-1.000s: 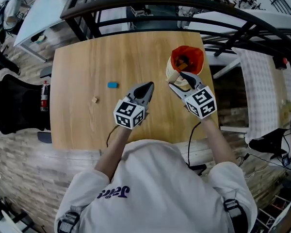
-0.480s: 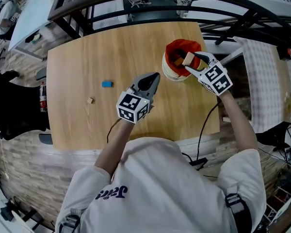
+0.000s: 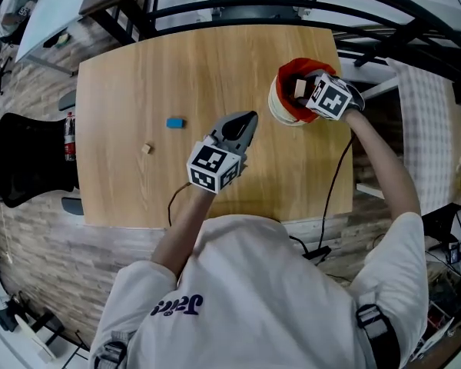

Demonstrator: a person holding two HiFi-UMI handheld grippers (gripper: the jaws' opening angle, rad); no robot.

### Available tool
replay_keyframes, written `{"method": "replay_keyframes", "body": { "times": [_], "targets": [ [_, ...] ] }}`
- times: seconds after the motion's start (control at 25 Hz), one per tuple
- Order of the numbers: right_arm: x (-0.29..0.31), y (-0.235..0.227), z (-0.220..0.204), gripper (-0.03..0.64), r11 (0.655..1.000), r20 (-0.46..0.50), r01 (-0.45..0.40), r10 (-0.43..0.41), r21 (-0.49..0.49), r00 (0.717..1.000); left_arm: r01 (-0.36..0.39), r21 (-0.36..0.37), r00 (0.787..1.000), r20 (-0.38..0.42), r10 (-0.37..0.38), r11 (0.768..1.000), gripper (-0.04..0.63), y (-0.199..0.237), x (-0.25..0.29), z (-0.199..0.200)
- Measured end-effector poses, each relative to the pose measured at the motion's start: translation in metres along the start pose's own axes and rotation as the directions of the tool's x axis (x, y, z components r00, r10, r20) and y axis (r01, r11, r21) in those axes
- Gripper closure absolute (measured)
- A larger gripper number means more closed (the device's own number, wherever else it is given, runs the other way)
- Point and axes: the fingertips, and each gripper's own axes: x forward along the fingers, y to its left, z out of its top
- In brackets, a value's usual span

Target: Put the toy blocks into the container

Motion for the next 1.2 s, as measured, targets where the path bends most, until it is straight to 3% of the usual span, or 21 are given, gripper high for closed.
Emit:
{"method": "replay_keyframes", "body": {
  "times": [0.12, 0.32, 0.56, 0.88, 1.2],
  "targets": [
    [0.017, -0.003, -0.003, 0.356, 0.998, -0.029, -0.041, 0.043, 0.048, 0.999, -0.012, -0.013, 1.000, -0.003, 0.012, 1.000, 0.588, 0.007, -0.005, -0.003],
    [0.020, -0.007, 0.000, 0.356, 0.993, -0.032, -0.037, 0.041, 0.108, 0.999, -0.032, -0.034, 0.999, 0.007, 0.033, 0.999, 0.588, 0.017, -0.018, -0.003],
    [-0.008, -0.003, 0.010, 0.354, 0.990, 0.033, 0.019, -0.024, 0.141, 0.999, -0.044, -0.036, 0.999, 0.023, 0.045, 0.998, 0.588, 0.020, -0.035, -0.002],
    [-0.063, 0.031, 0.059, 0.356, 0.976, 0.199, 0.097, -0.136, 0.196, 0.971, -0.084, -0.050, 0.994, 0.064, 0.087, 0.995, 0.588, 0.039, -0.078, -0.002],
    [-0.065, 0.106, 0.126, 0.356, 0.970, 0.357, 0.052, -0.137, 0.238, 0.924, -0.139, -0.070, 0.985, 0.094, 0.145, 0.988, 0.588, 0.065, -0.132, 0.000]
  ]
}}
